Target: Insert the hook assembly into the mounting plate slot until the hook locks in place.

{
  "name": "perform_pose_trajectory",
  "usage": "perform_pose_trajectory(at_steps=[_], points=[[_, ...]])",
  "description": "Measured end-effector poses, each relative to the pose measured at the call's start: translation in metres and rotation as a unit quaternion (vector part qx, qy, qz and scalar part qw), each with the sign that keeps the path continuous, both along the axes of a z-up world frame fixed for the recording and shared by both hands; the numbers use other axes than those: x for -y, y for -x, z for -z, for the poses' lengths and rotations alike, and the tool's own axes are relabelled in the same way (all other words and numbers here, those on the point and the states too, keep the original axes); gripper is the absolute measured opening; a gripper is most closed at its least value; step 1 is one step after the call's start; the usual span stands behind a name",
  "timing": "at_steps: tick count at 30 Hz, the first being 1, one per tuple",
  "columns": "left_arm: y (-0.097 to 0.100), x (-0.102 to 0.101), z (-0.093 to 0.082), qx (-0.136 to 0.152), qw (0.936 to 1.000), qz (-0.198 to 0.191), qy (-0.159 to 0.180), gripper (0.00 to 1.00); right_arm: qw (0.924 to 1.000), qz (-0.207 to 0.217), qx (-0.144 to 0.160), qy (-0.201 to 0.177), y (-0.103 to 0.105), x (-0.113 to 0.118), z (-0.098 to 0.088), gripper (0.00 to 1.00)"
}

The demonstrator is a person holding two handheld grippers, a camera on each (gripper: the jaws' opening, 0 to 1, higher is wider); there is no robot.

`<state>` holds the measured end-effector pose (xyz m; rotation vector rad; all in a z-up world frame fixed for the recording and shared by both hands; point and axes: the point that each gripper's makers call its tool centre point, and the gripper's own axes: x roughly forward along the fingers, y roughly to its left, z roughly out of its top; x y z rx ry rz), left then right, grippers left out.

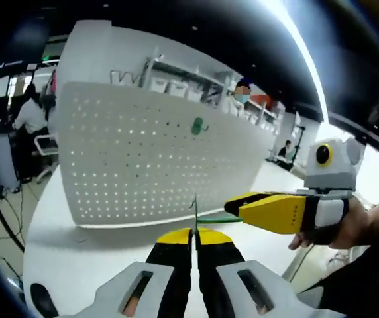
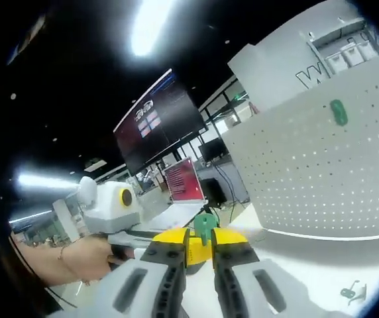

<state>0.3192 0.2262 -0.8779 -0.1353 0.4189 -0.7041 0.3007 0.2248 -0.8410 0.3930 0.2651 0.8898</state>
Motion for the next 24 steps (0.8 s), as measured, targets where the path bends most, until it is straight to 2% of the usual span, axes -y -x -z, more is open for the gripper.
perform_pose_trajectory(at_steps=[5, 14, 19, 24], points=[[0.0, -0.003, -0.005, 0.025, 0.9996, -0.003, -0.015, 0.01, 0.9998, -0.004, 0.015, 0.014, 0.0, -0.005, 0.004, 0.06], [0.003, -0.003, -0.006, 0.052, 0.9979, 0.003, -0.038, 0.01, 0.9998, -0.016, -0.009, -0.002, 0.001, -0.011, 0.006, 0.07], [0.001, -0.003, -0.011, 0.07, 0.9966, 0.004, -0.043, 0.01, 0.9987, -0.013, -0.038, -0.031, -0.003, -0.011, 0.003, 0.07], [-0.002, -0.003, -0.015, 0.086, 0.9952, 0.0, -0.046, 0.01, 0.9981, -0.011, -0.041, -0.046, -0.003, -0.01, 0.0, 0.05]])
